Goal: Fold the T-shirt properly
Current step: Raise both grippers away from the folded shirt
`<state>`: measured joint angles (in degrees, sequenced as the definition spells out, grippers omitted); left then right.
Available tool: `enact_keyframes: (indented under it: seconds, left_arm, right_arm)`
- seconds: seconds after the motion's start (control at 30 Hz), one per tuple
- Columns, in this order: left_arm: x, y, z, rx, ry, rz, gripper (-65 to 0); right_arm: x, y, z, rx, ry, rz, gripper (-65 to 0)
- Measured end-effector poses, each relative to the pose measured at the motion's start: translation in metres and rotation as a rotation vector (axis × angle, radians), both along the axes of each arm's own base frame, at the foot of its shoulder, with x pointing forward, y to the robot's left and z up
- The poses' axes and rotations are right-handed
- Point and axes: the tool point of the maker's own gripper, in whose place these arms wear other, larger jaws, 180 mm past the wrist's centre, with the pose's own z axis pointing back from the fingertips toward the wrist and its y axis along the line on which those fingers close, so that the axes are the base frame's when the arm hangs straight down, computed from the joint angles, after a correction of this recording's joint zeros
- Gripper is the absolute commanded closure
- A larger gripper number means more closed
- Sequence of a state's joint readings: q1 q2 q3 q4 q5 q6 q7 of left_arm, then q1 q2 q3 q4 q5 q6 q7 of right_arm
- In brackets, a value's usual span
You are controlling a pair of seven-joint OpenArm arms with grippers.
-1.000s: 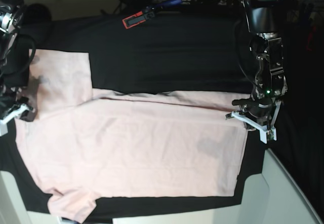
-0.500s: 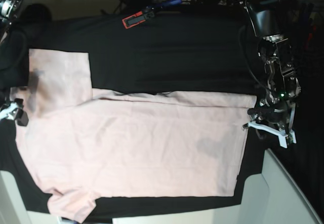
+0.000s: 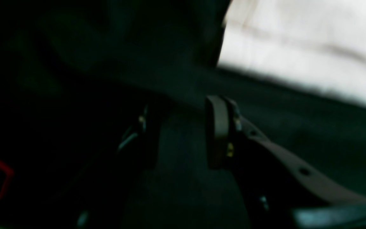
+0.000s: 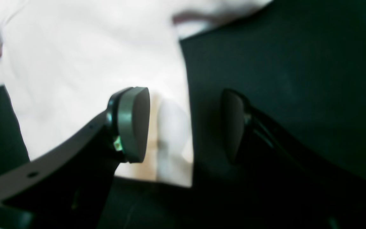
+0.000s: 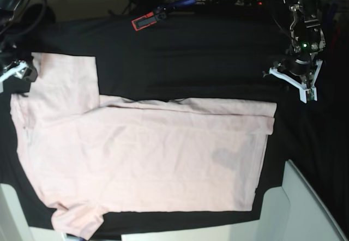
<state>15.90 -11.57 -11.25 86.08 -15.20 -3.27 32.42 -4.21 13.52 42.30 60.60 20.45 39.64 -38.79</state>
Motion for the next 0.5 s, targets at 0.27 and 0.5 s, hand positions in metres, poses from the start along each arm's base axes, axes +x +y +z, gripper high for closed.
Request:
enact_keyframes:
  seconds: [0.27,0.5]
  left_arm:
    - [-0.006,0.004,-0.002,0.007,0.011,0.002,-23.2]
    - [-0.006,0.003,-0.002,0.007,0.011,0.0,-23.2]
  right_arm:
    - [-0.006,0.011,-0.007,0.031,0.01,-0.011,-34.2]
    - [-0.02,0.01,-0.01,0.037,0.01,-0.021,-34.2]
